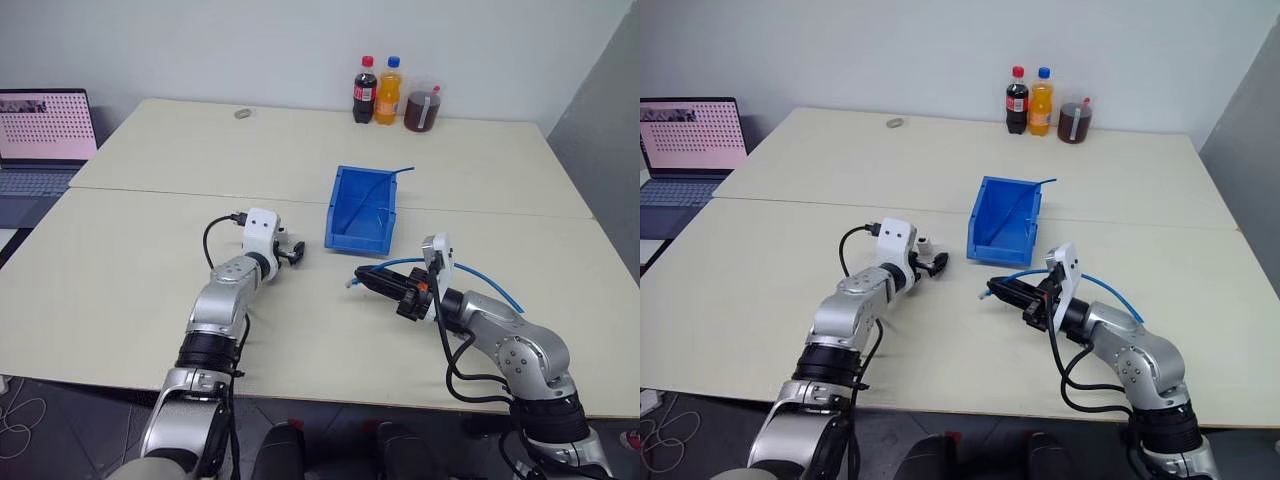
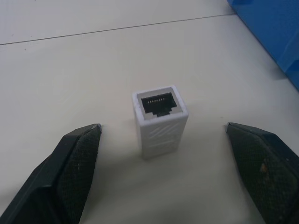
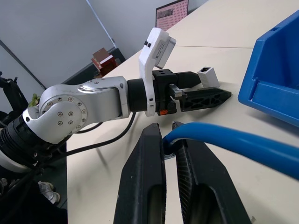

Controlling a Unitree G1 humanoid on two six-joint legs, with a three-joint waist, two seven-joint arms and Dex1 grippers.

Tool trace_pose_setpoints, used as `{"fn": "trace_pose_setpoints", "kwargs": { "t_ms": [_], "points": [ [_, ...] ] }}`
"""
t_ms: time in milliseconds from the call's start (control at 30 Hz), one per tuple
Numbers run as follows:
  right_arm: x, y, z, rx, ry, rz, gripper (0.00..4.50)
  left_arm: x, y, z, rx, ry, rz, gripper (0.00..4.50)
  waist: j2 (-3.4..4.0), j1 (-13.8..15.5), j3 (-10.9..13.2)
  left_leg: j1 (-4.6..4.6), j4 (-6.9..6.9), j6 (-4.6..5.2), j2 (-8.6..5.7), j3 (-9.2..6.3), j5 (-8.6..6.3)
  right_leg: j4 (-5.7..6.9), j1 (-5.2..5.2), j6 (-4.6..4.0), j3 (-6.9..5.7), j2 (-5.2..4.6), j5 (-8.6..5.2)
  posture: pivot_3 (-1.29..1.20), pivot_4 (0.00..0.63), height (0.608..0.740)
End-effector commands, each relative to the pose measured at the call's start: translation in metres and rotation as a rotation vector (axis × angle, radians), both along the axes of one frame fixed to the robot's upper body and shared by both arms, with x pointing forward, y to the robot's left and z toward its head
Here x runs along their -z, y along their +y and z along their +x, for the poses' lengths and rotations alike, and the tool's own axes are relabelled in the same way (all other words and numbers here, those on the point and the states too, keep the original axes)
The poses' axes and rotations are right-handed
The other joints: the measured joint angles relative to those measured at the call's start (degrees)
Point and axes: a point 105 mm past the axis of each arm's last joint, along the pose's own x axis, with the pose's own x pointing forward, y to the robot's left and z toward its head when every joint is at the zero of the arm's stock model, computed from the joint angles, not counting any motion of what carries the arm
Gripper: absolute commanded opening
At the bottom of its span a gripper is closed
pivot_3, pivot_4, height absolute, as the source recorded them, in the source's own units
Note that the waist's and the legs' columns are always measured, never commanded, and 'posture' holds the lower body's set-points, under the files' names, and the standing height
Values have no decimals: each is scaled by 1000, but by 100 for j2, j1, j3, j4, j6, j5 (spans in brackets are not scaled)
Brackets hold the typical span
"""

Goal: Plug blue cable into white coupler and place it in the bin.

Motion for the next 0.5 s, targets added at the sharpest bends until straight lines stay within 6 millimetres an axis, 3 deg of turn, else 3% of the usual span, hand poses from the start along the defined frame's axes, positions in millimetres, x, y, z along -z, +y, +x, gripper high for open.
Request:
{"fn": "trace_pose_setpoints", "kwargs": {
  "t_ms": [33, 100, 133, 500],
  "points": [
    [-11, -1, -3, 3, -52, 14, 40, -11, -3, 5, -1, -41, -19, 4500, 0, 0, 0, 0, 0, 0, 0, -1, 0, 1, 0, 0, -1, 0, 0, 0, 150, 740],
    [-11, -1, -4, 2, -51, 12, 38, -11, -3, 7, -7, -44, -23, 4500, 0, 0, 0, 0, 0, 0, 0, -2, 0, 2, 0, 0, -2, 0, 0, 0, 150, 740],
    [-11, -1, -4, 1, -51, 11, 38, -11, -2, 7, -10, -45, -24, 4149, 0, 1, 0, 0, 1, 0, 0, -2, 0, 2, 1, 1, -2, 0, 1, 0, 150, 740],
    [-10, -1, -4, 0, -47, 10, 37, -9, -1, 7, -12, -38, -16, 2019, 0, 1, 0, 0, 1, -1, -1, -1, 0, 1, 1, 1, -2, 0, 1, 0, 150, 740]
  ]
}}
